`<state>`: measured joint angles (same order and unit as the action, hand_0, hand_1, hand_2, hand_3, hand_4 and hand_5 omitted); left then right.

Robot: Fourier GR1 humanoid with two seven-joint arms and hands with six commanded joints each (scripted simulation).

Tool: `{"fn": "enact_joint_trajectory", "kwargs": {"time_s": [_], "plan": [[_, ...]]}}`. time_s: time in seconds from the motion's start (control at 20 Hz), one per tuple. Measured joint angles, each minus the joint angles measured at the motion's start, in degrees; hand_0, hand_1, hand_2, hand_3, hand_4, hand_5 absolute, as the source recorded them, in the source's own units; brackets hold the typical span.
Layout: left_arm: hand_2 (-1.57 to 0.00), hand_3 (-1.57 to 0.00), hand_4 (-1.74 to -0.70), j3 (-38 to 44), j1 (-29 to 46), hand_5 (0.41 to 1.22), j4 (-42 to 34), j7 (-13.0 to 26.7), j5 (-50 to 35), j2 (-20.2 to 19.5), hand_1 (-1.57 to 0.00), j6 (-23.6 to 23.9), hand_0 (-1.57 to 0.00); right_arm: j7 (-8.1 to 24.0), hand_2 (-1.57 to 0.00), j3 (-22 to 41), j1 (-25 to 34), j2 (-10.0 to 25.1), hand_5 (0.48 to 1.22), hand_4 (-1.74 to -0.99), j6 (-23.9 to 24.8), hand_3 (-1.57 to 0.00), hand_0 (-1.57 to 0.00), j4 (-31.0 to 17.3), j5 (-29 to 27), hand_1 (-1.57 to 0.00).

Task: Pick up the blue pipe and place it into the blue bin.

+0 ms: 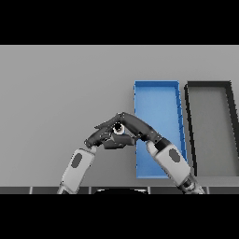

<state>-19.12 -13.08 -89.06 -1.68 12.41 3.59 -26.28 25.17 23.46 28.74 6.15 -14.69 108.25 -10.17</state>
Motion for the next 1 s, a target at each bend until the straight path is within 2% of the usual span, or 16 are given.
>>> {"fn": "enact_joint_trajectory", "kwargs": {"time_s": [0.05,0.15,0.2,0.25,0.3,0.35,0.4,0.45,0.55,0.65,0.75,0.85,0.95,1.0], "plan": [[-0.17,-0.16,-1.0,0.2,0.3,0.77,-0.3,1.6,-0.2,0.1,-0.18,0.1,-0.2,-1.3,-1.57,0.8,-1.0,-0.1,1.218,-1.74,0.2,-1.57,-1.57,-0.4,1.5,-1.57],[-0.11,-0.1,-0.97,0.7,0.0,0.647,-0.2,4.2,-0.9,0.6,-0.11,0.4,-0.12,-1.5,-1.57,0.1,-0.5,-0.1,1.219,-1.74,0.1,-1.57,-1.57,-1.2,2.5,-1.57],[-0.09,-0.08,-0.97,0.7,0.3,0.603,0.0,5.3,-1.4,1.0,-0.09,0.3,-0.1,-0.2,-1.57,-0.5,0.1,-0.1,1.219,-1.74,-0.5,-1.57,-1.57,-1.5,2.4,-1.57],[-0.07,-0.06,-0.97,1.4,0.1,0.567,0.3,6.0,-2.1,0.8,-0.07,0.1,-0.08,-1.6,-1.57,-0.7,-0.4,-0.5,1.22,-1.741,-0.9,-1.57,-1.57,-1.5,2.2,-1.57],[-0.06,-0.05,-0.96,0.7,0.7,0.538,0.2,4.2,-1.4,0.8,-0.06,0.3,-0.06,-0.8,-1.57,-0.7,-0.8,-1.0,1.22,-1.741,-1.0,-1.57,-1.57,-0.8,1.2,-1.57],[-0.04,-0.04,-0.95,0.6,0.5,0.513,0.4,4.9,-0.6,0.6,-0.05,0.8,-0.05,-0.6,-1.57,-1.0,-1.0,-1.5,1.22,-1.741,-0.9,-1.57,-1.57,-1.0,1.2,-1.57],[-0.04,-0.03,-0.94,0.3,0.7,0.495,0.6,4.4,-0.2,0.7,-0.04,1.0,-0.04,-1.8,-1.57,-1.0,-1.9,-1.6,1.22,-1.741,-1.2,-1.57,-1.57,-0.7,1.5,-1.57],[-0.03,-0.03,-0.93,0.2,0.8,0.484,0.3,4.1,0.0,0.4,-0.03,1.2,-0.03,-0.9,-1.57,-2.0,-1.4,-2.7,1.22,-1.741,-1.1,-1.57,-1.57,-1.6,0.0,-1.57],[-0.02,-0.02,-0.92,0.3,1.0,0.474,0.9,4.7,0.3,0.3,-0.02,1.3,-0.02,0.6,-1.57,-4.3,0.0,-3.5,1.221,-1.741,-0.5,-1.57,-1.57,-0.2,-4.0,-1.57],[-0.01,-0.01,-0.91,-0.2,1.4,0.464,0.4,4.8,0.1,0.6,-0.01,1.3,-0.01,5.4,-1.57,-7.3,3.2,-4.2,1.221,-1.741,1.3,-1.57,-1.57,1.0,-8.8,-1.57],[-0.01,-0.01,-0.91,0.5,0.2,0.45,0.9,6.3,-0.1,0.4,-0.01,1.2,-0.01,7.5,-1.57,-10.3,7.4,-4.0,1.221,-1.741,2.2,-1.57,-1.57,1.4,-12.7,-1.57],[0.0,0.0,-0.91,0.2,0.8,0.441,0.5,5.7,0.1,0.0,0.0,0.9,0.0,8.7,-1.57,-14.5,12.8,-2.5,1.221,-1.741,2.5,-1.57,-1.57,0.1,-17.0,-1.57],[0.0,0.0,-0.91,0.4,0.0,0.435,0.9,7.3,-0.4,0.4,0.0,0.7,0.0,9.0,-1.57,-19.2,19.3,0.5,1.221,-1.741,3.4,-1.57,-1.57,-1.7,-21.6,-1.57],[0.0,0.0,-0.9,0.4,-0.3,0.433,0.7,7.7,-0.3,0.6,0.0,0.8,0.0,8.8,-1.57,-20.9,20.9,1.8,1.221,-1.741,4.5,-1.57,-1.57,-2.2,-21.3,-1.57]]}}
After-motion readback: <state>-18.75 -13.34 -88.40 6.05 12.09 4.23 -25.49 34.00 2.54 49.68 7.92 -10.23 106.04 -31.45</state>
